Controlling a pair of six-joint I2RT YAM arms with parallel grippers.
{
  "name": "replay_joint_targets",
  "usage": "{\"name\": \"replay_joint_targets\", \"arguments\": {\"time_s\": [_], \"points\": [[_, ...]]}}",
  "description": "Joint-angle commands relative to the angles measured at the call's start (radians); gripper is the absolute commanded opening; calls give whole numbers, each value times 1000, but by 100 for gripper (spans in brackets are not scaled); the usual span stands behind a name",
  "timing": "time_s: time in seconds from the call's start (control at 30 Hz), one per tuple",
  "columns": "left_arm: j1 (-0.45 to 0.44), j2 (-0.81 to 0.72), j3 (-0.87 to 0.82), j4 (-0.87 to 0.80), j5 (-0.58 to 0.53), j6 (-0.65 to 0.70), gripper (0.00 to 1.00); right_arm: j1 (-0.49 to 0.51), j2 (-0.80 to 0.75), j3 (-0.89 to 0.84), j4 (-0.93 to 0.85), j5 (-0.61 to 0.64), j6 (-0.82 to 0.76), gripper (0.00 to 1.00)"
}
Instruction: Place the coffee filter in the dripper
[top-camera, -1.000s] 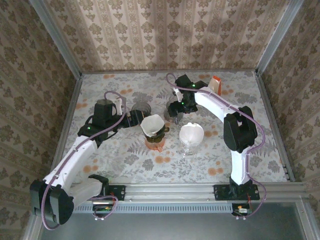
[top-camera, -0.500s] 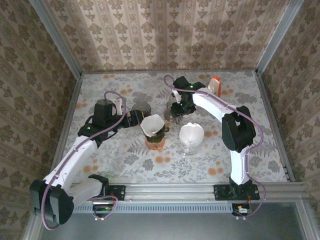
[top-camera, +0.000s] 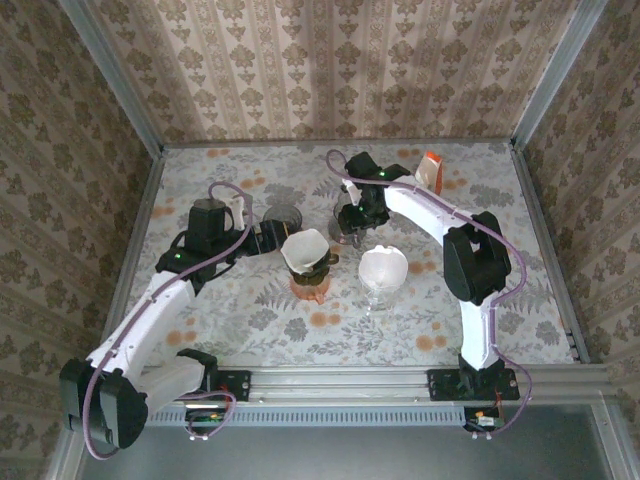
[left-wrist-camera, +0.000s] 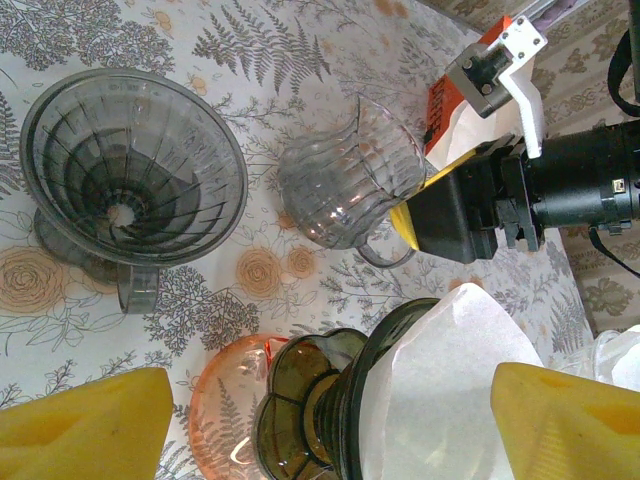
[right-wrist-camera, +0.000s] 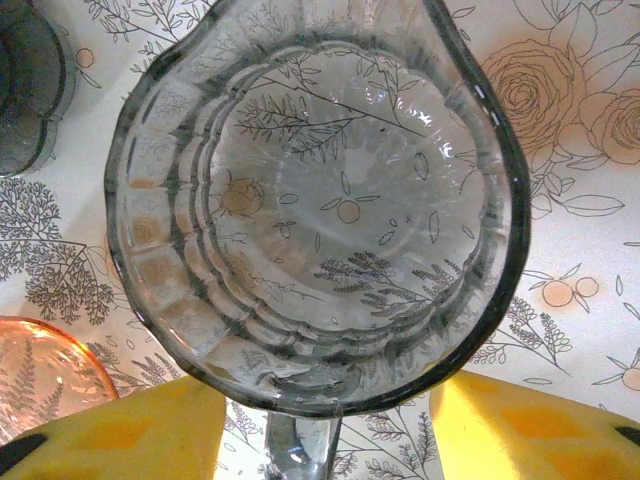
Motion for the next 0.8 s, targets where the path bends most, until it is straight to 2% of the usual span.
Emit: {"name": "replay_joint_targets", "arguments": {"time_s": [0.0,0.13,0.27,0.7,0.77], "points": [[9,3,-8,23,20,-9,84,7,35,4,-22,8,-4,54],[9,-2,-9,18,17,-7,84,6,39,-3,-18,20,-1,48],[10,-3,-9,16,16,-6,84,6,29,-2,-6,28,-1,34],[10,-10,-3,17,17,-9,85,6,-37,33,19,70,13,11],[10,-11,-1,17,17,-10,85,6,-50,39,20,83,15,5]]}}
